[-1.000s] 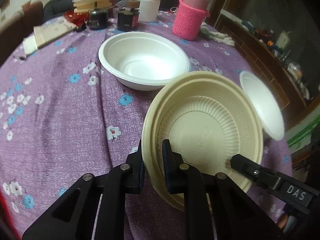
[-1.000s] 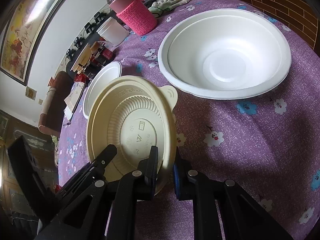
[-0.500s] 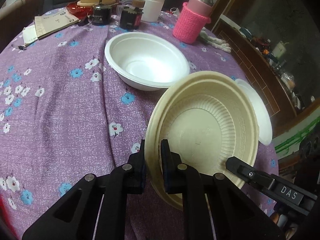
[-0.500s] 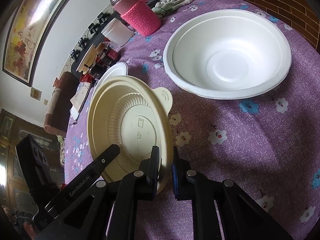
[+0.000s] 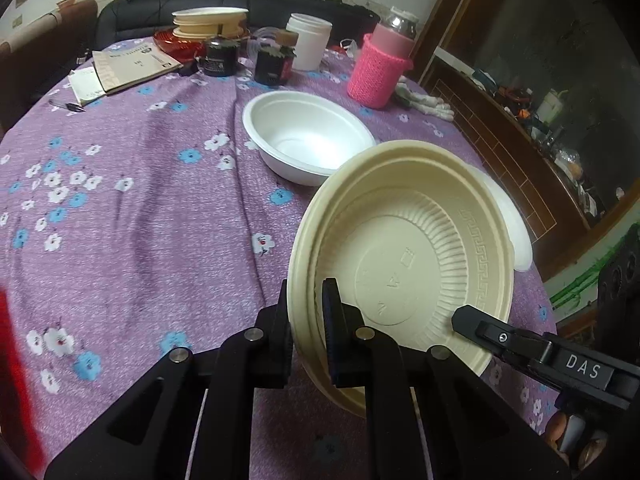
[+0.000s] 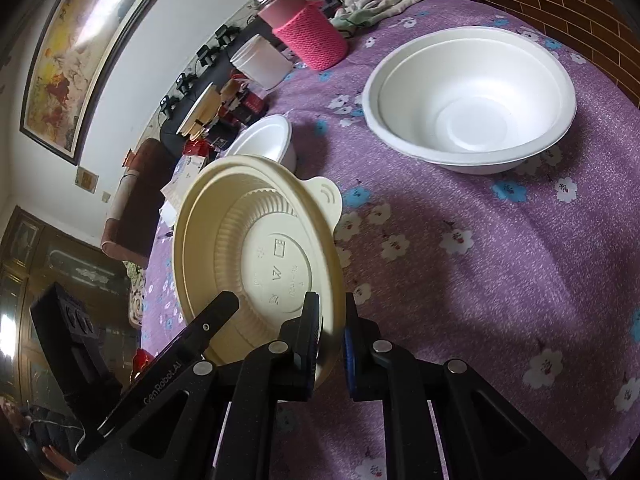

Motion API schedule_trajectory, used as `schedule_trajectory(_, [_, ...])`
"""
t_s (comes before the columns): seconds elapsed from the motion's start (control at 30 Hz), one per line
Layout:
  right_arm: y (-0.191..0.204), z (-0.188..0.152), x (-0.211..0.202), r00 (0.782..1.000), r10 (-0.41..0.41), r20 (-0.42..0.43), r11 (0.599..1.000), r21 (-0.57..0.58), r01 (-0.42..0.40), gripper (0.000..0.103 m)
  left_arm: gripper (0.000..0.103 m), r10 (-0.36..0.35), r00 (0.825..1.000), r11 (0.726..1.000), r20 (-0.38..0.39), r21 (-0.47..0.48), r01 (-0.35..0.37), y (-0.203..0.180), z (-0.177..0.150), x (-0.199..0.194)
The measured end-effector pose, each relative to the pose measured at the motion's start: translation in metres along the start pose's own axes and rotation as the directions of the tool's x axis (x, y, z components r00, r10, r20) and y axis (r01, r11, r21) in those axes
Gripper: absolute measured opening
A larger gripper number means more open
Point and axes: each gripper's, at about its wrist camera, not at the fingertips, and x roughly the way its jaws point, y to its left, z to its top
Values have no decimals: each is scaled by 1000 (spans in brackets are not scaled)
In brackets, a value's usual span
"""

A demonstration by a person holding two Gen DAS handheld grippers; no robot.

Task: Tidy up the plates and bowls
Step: 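Carry the beige bowl with the left gripper toward the stacked red plates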

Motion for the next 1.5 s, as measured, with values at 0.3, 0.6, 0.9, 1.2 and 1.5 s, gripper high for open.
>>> schedule_trajectory(0.3, [21,-9,1,1000,10,-3,998,-57,-10,11,11,41,999,999,31,-27,-40,15,-7,-16])
schedule_trajectory(0.6, [49,-20,-1,1000,11,3,992,-128,-11,10,11,59,996,997,63,-52,-55,32,-11,-33])
schedule_trajectory(0.9, [68,-26,-1,999,32,-12,987,-159,-34,10,11,83,992,994,93,-80,-76,46,-15,-51])
schedule_trajectory(1.2, [100,-37,6,997,69,-43,975,-208,-76,10,11,143,981,983,131,-133,-126,70,-22,-80])
schedule_trajectory(1.5, [147,-55,18,989,116,-95,947,-291,-139,10,12,239,957,954,163,-225,-200,111,-34,-116])
